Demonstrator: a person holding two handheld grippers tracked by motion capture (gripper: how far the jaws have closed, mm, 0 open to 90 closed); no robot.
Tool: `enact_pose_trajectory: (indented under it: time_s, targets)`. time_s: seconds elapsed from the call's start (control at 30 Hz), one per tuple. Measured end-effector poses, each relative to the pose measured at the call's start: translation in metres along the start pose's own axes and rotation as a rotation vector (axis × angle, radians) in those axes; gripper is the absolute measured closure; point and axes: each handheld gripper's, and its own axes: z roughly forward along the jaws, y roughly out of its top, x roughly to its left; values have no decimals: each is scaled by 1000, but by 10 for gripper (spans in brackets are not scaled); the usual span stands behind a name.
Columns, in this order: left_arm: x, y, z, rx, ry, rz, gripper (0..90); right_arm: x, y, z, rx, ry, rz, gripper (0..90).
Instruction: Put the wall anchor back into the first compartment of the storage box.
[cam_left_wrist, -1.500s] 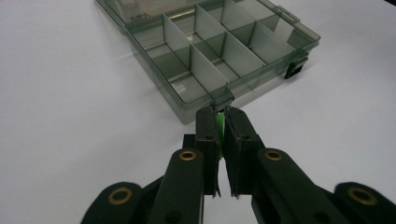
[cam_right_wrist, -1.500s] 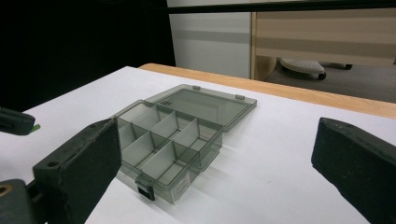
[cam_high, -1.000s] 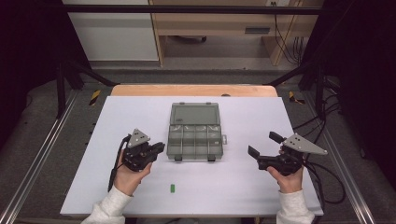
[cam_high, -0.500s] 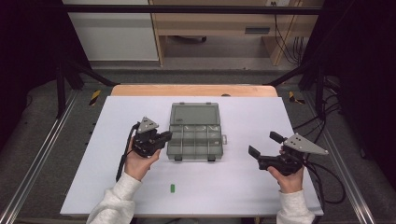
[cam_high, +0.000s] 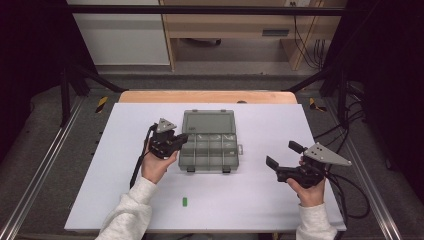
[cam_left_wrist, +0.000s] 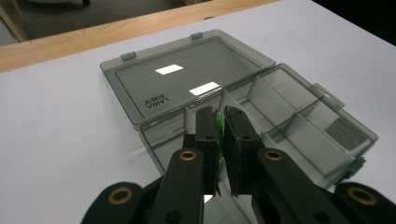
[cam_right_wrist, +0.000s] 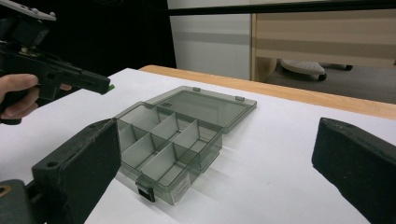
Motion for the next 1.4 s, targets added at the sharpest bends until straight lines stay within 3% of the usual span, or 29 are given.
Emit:
enact_pose_trajectory:
  time_s: [0.4,0.93,1.1,1.3,1.4]
  targets:
    - [13,-8,31,44,33,-7,838,0,0,0,1,0,1,16]
    - [17,-20,62,130,49,1,835,-1,0,0,-1,3,-1,16]
    - [16,-21,61,150,57,-1,792,-1,0,0,-2,2,0,16]
    - [13,-15,47,93,40,-18,731,-1,0,-1,-1,1,-1,16]
    - [7,-9,28,42,36,-4,673,-1,0,0,-1,-1,0,16]
